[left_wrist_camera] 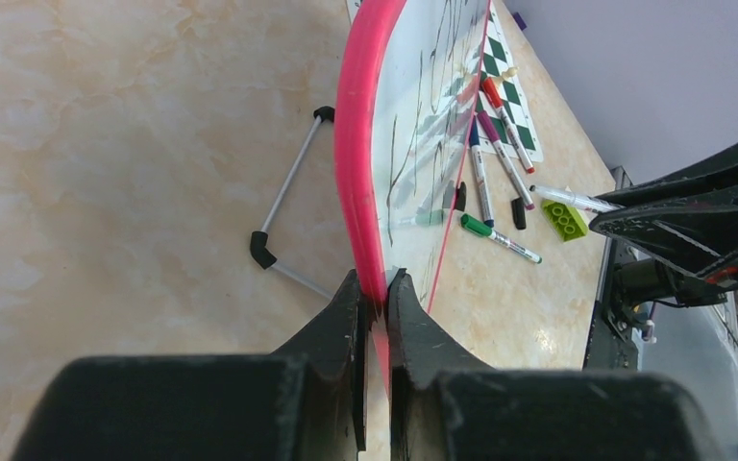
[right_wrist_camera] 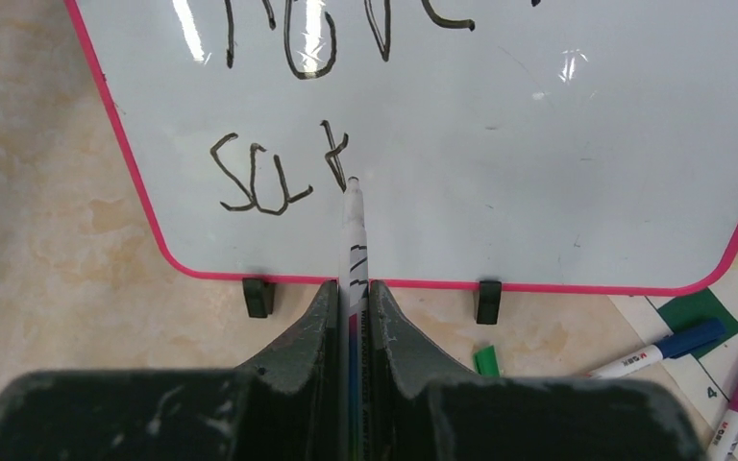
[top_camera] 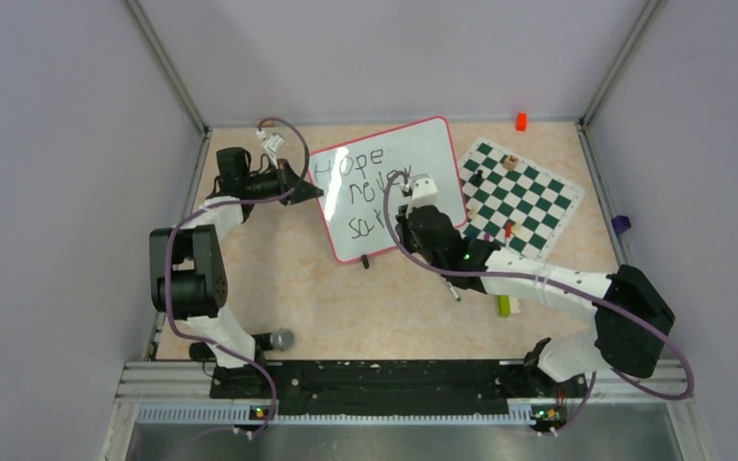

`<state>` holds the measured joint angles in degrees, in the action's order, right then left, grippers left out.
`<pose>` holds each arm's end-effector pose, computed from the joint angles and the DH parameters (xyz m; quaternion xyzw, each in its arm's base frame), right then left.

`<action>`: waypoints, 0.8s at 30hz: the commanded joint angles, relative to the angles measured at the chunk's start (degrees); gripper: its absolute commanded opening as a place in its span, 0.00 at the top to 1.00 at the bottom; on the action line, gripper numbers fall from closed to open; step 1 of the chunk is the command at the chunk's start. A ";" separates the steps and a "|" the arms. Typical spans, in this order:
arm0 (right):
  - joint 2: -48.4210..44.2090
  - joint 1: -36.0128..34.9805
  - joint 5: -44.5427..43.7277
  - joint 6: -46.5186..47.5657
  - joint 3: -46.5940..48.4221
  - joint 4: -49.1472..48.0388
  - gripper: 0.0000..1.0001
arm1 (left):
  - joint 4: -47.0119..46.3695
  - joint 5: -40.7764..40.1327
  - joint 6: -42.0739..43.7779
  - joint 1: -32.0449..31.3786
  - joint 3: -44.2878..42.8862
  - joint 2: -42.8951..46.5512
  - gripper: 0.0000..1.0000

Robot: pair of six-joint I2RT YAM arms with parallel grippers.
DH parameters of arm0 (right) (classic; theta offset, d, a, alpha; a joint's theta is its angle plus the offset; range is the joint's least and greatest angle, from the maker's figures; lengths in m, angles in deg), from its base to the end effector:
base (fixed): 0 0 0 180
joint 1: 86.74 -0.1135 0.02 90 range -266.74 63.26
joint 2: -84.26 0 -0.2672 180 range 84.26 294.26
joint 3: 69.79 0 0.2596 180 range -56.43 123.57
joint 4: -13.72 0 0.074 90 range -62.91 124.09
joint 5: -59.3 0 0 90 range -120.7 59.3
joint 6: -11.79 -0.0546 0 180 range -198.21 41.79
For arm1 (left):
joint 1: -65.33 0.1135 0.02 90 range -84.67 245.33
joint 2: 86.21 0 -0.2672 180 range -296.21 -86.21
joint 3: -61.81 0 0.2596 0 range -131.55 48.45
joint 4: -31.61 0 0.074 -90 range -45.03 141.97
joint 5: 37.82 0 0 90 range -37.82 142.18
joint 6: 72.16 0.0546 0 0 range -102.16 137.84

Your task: Write a sentence on the whiteboard

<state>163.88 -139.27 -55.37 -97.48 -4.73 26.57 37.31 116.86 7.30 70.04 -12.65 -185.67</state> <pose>0.2206 0.2503 0.2542 -0.1326 0.8316 0.1497 0.5181 0.3857 -0.0177 0.2177 0.1649 0.7629 -0.4856 0.3938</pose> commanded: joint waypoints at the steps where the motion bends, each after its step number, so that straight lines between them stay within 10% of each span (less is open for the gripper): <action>1: 0.38 -1.83 -4.66 0.44 2.49 -2.39 1.00 | 1.16 -11.18 7.37 -0.23 1.81 -0.52 1.00; 24: 7.51 3.28 6.80 5.49 10.78 3.48 1.00 | 3.98 -13.09 9.40 -2.27 0.53 -0.71 1.00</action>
<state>171.13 -137.04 -52.50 -93.17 4.06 30.00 39.46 115.31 8.57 68.94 -13.37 -185.30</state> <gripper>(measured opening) 0.100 0.092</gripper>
